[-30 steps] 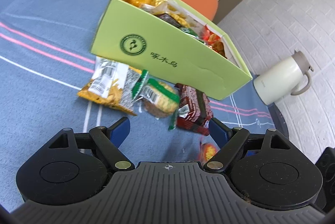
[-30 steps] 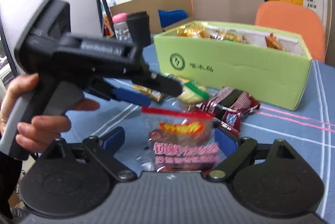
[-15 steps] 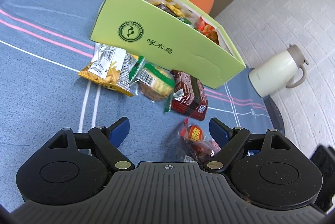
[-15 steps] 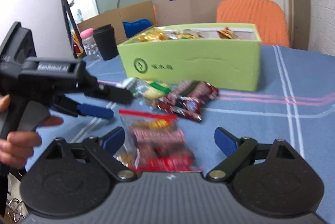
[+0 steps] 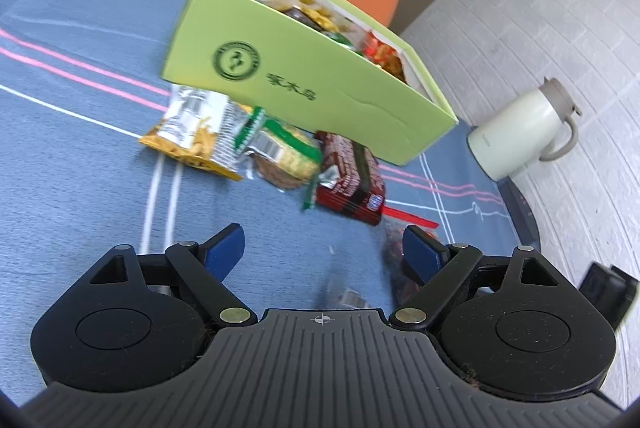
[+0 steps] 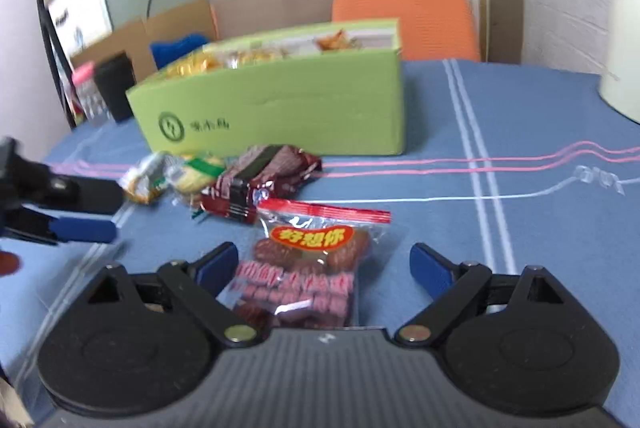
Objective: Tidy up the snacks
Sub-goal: 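Move the left gripper to the clear red-labeled date bag and close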
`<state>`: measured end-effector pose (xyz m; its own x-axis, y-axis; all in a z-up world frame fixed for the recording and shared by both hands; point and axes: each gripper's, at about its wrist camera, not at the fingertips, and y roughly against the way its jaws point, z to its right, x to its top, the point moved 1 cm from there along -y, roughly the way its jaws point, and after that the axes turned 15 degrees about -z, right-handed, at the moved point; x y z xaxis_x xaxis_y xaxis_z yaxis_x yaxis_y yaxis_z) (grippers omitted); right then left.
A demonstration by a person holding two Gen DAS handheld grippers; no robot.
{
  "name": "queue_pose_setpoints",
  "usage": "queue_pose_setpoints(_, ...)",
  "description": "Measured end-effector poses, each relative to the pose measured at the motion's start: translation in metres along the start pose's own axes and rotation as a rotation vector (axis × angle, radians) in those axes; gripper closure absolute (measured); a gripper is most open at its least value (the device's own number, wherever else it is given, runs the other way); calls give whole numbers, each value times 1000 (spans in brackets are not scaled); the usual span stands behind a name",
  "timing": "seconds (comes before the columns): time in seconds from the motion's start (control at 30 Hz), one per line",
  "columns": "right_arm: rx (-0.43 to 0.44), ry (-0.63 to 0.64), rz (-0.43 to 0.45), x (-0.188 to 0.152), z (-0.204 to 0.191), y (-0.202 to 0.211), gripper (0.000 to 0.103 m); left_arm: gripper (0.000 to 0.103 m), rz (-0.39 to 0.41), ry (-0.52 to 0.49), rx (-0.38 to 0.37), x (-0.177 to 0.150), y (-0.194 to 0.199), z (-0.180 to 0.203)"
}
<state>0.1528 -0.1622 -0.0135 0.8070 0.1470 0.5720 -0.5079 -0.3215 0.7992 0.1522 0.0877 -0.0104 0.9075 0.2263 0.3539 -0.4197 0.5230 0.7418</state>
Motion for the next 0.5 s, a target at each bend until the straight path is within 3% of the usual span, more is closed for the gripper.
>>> queue_pose_setpoints(0.13,-13,2,39,-15,2,19,12,28,-19,-41,6,1,-11,19)
queue_pose_setpoints(0.5,20,18,22,-23,-1,14,12,27,-94,-149,36,5,-55,72)
